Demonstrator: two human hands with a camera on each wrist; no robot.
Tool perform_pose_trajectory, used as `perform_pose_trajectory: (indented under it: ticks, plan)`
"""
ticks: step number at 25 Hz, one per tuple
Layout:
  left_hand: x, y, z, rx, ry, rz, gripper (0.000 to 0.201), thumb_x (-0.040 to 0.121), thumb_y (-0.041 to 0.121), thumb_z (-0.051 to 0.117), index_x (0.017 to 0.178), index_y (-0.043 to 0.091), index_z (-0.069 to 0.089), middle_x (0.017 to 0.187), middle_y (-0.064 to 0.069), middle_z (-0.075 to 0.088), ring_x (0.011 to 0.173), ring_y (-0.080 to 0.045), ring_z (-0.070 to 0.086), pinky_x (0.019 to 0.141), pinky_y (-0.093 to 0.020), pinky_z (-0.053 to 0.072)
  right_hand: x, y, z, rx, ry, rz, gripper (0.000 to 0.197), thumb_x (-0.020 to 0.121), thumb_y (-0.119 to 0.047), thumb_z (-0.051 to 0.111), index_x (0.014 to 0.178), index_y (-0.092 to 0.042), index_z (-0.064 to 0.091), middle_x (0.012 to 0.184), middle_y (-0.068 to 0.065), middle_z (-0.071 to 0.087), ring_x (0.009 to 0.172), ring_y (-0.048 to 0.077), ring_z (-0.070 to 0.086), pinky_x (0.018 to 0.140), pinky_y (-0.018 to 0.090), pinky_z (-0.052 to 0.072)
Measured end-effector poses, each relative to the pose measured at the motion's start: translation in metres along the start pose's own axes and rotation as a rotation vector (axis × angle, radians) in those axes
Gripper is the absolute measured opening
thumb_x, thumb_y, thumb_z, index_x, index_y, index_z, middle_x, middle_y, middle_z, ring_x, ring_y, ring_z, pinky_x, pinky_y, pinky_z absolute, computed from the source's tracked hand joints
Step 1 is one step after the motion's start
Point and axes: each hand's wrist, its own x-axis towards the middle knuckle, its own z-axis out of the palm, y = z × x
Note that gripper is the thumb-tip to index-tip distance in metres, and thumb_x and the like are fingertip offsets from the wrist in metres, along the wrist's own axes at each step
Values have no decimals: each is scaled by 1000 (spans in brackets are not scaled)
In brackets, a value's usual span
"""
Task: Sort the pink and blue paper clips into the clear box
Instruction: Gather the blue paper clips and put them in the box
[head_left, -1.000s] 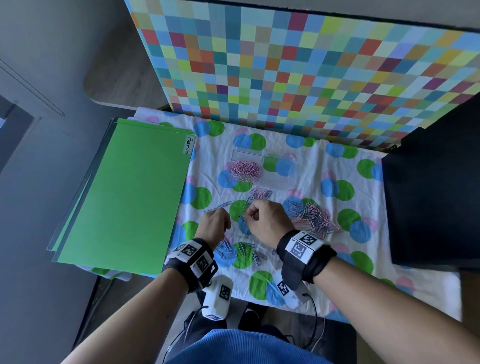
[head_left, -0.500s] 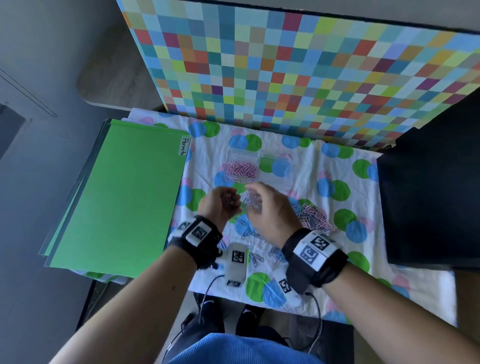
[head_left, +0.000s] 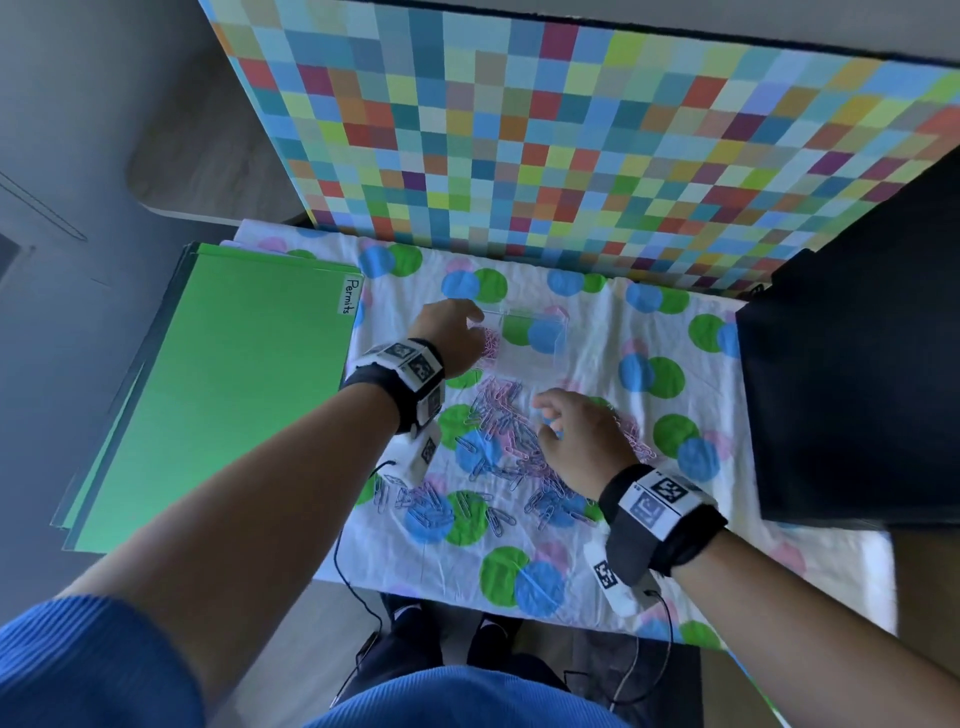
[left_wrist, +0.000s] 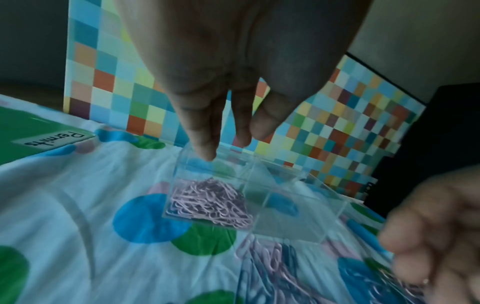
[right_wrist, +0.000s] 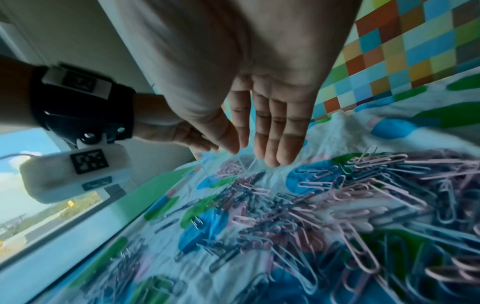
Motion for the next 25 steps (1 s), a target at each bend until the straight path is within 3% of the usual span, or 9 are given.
perform_pose_trajectory:
  ticks: [2, 4, 6, 9, 13, 18, 22, 25]
  plan:
    - [-14, -1, 8, -37, 136, 98, 26, 82, 11, 50, 99, 19, 69, 106, -6, 65, 97, -25, 62, 87, -33, 51, 4, 3, 6, -79, -39, -8, 24, 89, -9, 55, 110, -9, 64, 106, 10, 65, 93, 21, 62, 74, 21, 41]
    - [-29, -6, 22, -11, 148, 168, 23, 80, 9, 52, 90, 19, 70, 95, -6, 66, 87, -27, 63, 79, -36, 52, 12, 5, 12, -97, -52, 19, 21, 90, -9, 52, 107, -10, 65, 106, 10, 65, 95, 23, 62, 77, 24, 45]
    - [-43, -14, 41, 62, 34, 165, 17, 82, 14, 55, 89, 20, 69, 95, -4, 66, 88, -25, 63, 78, -36, 52, 22, 3, 16, -98, -51, 31, 23, 90, -8, 53, 110, -10, 64, 108, 10, 64, 96, 25, 62, 84, 33, 51]
    - [-54, -24, 64, 164, -90, 44, 12, 85, 24, 61, 94, 19, 66, 100, -5, 62, 89, -25, 62, 77, -33, 50, 37, 3, 24, -185, -81, 7, 24, 85, -8, 59, 109, -13, 62, 108, 7, 61, 94, 24, 60, 83, 37, 53]
    - [-56, -26, 76, 205, -56, -42, 11, 89, 24, 57, 92, 16, 64, 97, -5, 60, 84, -27, 61, 72, -36, 49, 47, 5, 33, -316, -107, -11, 12, 84, -7, 59, 91, -14, 63, 97, 4, 58, 88, 26, 60, 75, 39, 53]
    - [-63, -38, 78, 210, -57, -33, 16, 91, 23, 47, 96, 12, 58, 99, -10, 58, 89, -31, 59, 73, -38, 47, 48, 9, 36, -357, -110, -36, 15, 89, -4, 52, 97, -11, 63, 101, 6, 61, 85, 22, 60, 69, 30, 47]
    - [-69, -43, 67, -19, 14, -72, 11, 86, 17, 51, 89, 14, 60, 90, -9, 66, 84, -28, 61, 71, -32, 49, 43, 10, 33, -311, -88, -21, 8, 91, -11, 51, 87, -9, 57, 95, 9, 62, 80, 22, 57, 68, 31, 47]
    - [-71, -48, 63, -298, 57, -135, 20, 84, 10, 57, 101, 19, 60, 74, -2, 65, 69, -19, 59, 63, -27, 45, 37, 6, 26, -90, -22, 3, 16, 92, -17, 53, 82, -7, 61, 87, 10, 66, 76, 23, 61, 69, 32, 51]
